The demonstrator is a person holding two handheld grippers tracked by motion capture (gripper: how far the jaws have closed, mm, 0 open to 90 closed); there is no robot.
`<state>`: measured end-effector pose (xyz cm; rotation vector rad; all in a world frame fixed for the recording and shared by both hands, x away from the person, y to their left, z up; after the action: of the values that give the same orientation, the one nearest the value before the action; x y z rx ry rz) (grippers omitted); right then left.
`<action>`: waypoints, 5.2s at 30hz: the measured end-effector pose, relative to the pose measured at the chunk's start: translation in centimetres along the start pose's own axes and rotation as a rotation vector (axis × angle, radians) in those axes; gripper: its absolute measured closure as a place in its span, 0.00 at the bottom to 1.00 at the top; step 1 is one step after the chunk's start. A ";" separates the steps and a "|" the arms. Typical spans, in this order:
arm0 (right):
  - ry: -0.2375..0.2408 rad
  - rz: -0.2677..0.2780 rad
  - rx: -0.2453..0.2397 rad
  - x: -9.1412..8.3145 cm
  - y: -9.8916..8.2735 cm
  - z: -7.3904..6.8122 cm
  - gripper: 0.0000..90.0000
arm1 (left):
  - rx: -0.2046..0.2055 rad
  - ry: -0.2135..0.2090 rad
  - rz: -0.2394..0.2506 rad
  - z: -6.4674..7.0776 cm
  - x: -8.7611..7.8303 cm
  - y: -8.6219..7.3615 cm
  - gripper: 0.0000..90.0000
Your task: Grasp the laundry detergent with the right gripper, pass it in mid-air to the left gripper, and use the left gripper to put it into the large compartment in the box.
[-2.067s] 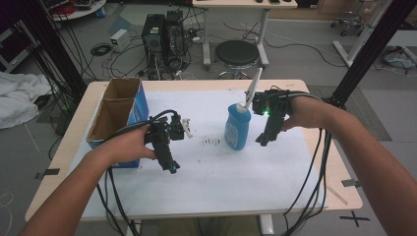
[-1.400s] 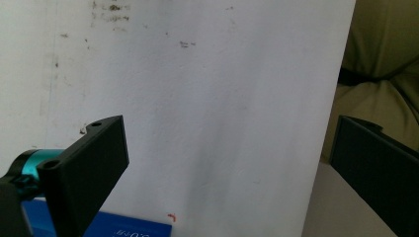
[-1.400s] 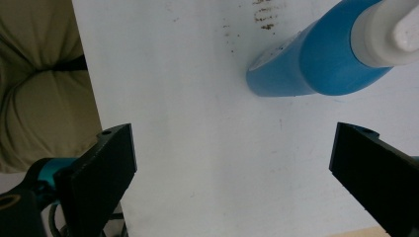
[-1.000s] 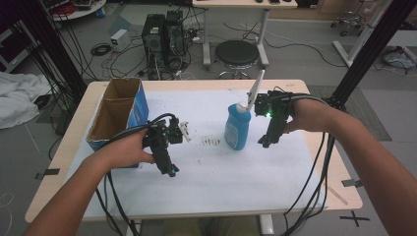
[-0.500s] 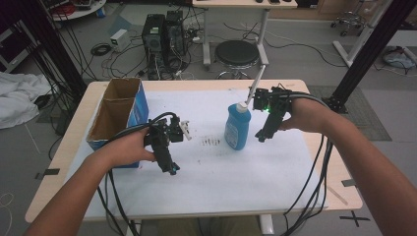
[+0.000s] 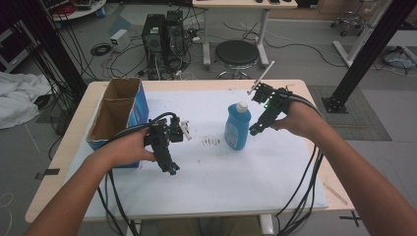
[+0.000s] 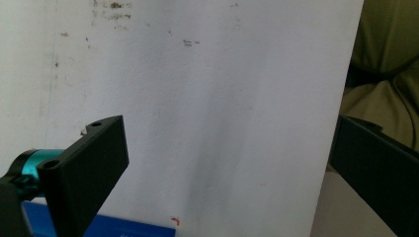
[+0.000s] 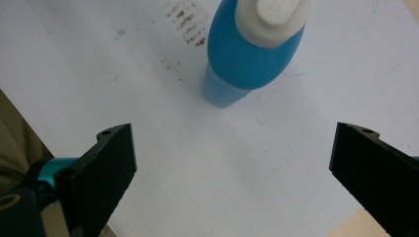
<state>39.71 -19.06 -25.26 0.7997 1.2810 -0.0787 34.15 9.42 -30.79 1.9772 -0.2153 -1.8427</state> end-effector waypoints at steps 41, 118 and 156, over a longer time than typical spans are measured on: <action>-0.190 0.397 0.327 4.9 -4.1 -1.6 0.03 | -0.013 -0.009 -0.005 -0.3 0.2 -0.6 0.02; -0.214 0.703 0.359 12.2 -5.5 -1.9 0.19 | -0.043 -0.019 -0.005 -0.9 0.4 -1.3 0.02; -0.274 0.724 0.292 12.3 -5.5 -2.1 0.49 | -0.047 -0.023 -0.002 -1.1 0.5 -1.4 0.02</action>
<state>39.32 -17.32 -38.83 1.4120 0.6729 0.2058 35.09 10.66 -31.78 1.9263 -0.1751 -1.8556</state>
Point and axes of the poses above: each handheld gripper's, and its own axes: x roughly forward along the jaws, y roughly out of its top, z roughly to its right, the point moved 1 cm from there along x, roughly forward along the jaws, and after that the axes turned 9 degrees about z, right-handed, at the moved point
